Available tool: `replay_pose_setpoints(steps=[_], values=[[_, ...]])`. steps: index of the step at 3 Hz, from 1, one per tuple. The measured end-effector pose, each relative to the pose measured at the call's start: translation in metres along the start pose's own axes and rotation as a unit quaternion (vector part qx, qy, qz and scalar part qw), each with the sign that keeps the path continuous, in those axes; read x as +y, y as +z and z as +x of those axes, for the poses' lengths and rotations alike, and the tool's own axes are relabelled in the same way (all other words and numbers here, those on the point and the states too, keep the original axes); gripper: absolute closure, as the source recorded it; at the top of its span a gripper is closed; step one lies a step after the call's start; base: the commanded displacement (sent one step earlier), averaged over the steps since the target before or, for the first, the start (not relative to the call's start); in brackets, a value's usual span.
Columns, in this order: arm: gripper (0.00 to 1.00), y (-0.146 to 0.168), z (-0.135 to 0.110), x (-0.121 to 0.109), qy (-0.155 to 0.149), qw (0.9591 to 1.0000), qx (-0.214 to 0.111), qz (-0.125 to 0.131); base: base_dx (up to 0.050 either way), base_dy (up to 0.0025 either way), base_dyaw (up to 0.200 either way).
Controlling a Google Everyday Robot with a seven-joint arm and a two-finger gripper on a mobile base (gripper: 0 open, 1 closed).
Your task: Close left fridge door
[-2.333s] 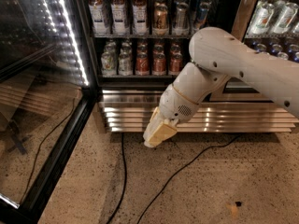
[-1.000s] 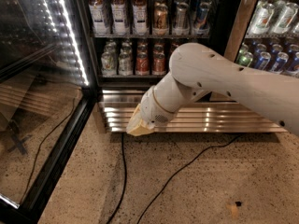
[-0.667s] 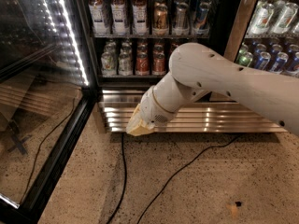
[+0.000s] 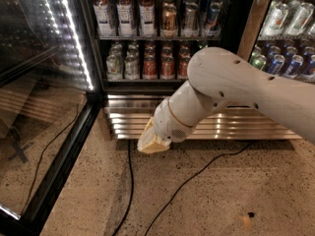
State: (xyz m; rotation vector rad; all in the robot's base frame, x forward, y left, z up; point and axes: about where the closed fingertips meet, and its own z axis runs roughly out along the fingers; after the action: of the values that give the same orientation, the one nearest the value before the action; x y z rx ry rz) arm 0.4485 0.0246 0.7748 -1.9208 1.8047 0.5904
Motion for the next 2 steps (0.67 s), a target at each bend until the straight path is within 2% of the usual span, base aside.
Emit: replay_pose_setpoints(steps=[1, 2], values=[[1.0, -0.024, -0.006, 0.023, -0.008, 0.9998, -0.008, -0.015, 0.0, 0.0, 0.0], [1.0, -0.048, -0.013, 0.042, -0.017, 0.9996, -0.011, -0.018, 0.0, 0.0, 0.0]])
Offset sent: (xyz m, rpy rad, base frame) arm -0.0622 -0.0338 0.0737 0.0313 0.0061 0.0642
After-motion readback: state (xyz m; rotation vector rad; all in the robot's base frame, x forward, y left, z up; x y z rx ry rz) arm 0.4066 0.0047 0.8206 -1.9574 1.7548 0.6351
